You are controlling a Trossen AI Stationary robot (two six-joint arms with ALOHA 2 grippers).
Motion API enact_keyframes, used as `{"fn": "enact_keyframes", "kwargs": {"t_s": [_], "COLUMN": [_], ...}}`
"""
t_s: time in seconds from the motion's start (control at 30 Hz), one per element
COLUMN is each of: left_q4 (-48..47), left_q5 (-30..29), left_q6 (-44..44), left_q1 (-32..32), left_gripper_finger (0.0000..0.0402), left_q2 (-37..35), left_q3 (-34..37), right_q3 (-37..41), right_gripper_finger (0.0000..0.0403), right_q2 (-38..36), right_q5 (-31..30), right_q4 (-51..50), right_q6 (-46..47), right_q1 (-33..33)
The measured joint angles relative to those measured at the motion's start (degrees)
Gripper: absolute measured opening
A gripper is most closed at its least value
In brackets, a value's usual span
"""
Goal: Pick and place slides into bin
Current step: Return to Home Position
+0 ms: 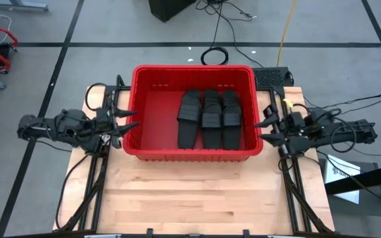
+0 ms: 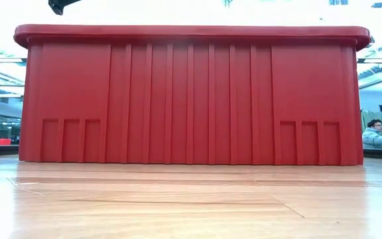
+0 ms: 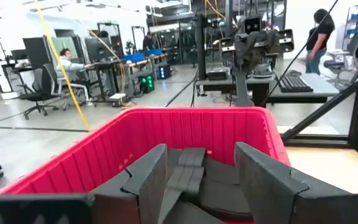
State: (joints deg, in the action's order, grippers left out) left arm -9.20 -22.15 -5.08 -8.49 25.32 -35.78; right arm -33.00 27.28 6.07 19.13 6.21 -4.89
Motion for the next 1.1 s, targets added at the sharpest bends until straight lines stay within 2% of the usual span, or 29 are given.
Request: {"fn": "enact_keyframes", "kwargs": {"t_s": [0.2,0.37,0.73,0.93,1.1], "left_q4": [6.35,9.25,17.91,27.91,38.18], "left_q5": [-3.42,-3.79,-2.54,-3.09,-3.15], "left_q6": [-1.84,-2.33,-3.65,-4.59,-6.45], "left_q1": [0.39,1.35,1.46,1.46,1.46], "left_gripper_finger": [0.0196,0.0196,0.0196,0.0196,0.0196], "left_q2": [-6.22,-12.99,-24.78,-25.09,-25.07], "left_q3": [6.24,10.34,18.17,22.6,27.67], "right_q3": [5.09,9.1,24.71,31.93,31.77], "right_gripper_finger": [0.0155,0.0155,0.0155,0.0155,0.0155], "right_q2": [-7.33,-12.47,-21.62,-25.15,-26.09], "right_q5": [0.0,-0.07,-0.05,-0.11,1.69], "right_q4": [3.77,6.27,29.75,42.31,40.88], "right_q6": [-0.18,-1.12,-2.49,-3.92,-3.99], "right_q1": [0.0,0.0,0.0,-0.02,-0.04]}}
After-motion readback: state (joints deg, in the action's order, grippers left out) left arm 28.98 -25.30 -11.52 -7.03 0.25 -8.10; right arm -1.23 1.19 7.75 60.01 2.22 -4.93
